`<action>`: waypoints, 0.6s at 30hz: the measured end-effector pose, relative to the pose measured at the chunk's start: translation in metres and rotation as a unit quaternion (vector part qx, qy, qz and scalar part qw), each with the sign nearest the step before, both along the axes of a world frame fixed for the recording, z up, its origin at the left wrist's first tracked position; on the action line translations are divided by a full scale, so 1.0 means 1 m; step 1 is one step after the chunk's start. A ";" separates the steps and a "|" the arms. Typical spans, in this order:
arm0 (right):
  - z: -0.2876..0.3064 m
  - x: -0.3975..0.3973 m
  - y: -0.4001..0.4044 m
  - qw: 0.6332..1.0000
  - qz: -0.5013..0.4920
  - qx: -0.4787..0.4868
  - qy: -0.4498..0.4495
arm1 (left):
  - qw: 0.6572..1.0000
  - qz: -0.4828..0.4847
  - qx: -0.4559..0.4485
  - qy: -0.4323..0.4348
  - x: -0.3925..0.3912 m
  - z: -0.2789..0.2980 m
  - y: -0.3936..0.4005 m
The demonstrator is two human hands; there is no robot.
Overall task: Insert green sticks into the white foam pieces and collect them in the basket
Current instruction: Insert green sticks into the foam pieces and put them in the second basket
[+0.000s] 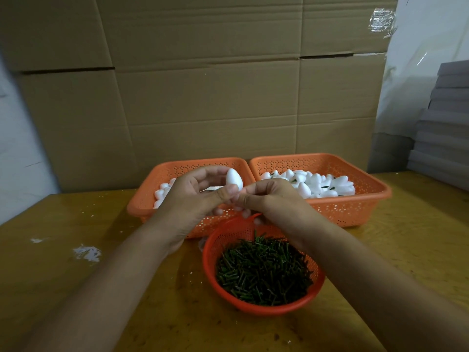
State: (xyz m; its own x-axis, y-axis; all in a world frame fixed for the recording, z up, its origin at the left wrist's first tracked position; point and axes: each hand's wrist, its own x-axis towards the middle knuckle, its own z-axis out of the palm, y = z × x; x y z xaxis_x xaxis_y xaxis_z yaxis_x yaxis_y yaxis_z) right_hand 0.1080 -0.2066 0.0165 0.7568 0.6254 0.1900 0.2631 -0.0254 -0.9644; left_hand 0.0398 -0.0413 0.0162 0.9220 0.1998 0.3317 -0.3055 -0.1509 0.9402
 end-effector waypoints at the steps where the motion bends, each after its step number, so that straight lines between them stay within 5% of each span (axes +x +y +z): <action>1: 0.000 0.000 0.000 1.000 0.000 0.000 0.000 | 1.000 0.003 0.005 -0.001 0.000 0.000 -0.001; 18: 0.000 -0.002 0.001 1.000 0.028 -0.003 -0.001 | 1.000 0.004 0.009 -0.004 0.002 -0.001 0.001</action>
